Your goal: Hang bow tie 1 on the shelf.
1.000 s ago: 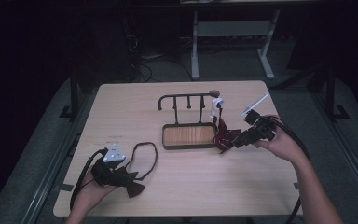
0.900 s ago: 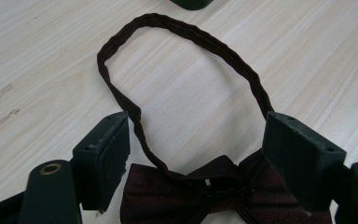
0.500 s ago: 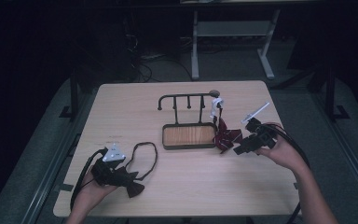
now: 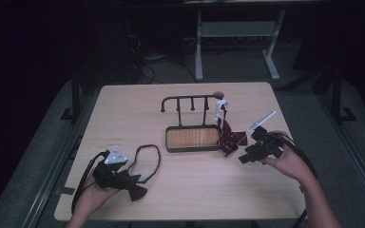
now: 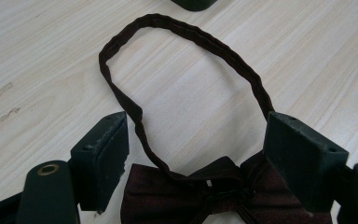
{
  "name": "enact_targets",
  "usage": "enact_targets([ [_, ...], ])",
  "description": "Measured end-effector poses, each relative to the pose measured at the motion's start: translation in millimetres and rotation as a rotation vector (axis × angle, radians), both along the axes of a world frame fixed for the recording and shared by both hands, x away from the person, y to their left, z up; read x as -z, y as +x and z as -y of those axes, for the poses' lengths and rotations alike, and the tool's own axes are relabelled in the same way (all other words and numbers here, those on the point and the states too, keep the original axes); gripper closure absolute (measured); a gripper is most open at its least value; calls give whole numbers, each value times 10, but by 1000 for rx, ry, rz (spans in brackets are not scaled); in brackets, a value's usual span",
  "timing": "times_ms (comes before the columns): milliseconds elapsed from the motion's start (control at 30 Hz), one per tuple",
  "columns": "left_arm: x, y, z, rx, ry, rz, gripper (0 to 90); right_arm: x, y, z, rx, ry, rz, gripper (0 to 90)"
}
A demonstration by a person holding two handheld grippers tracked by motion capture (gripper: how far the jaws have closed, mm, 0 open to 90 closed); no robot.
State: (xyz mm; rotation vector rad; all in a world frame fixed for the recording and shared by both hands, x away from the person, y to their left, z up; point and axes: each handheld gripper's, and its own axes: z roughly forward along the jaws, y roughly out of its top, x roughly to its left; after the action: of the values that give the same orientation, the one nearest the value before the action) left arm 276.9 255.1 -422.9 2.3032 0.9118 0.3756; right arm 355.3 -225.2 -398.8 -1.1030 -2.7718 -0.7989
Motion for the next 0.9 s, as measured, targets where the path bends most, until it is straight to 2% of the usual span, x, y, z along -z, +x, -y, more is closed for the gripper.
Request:
enact_targets([
  [900, 22, 18, 4, 0, 11, -7, 217, 159, -282, 166, 54, 45, 21, 437],
])
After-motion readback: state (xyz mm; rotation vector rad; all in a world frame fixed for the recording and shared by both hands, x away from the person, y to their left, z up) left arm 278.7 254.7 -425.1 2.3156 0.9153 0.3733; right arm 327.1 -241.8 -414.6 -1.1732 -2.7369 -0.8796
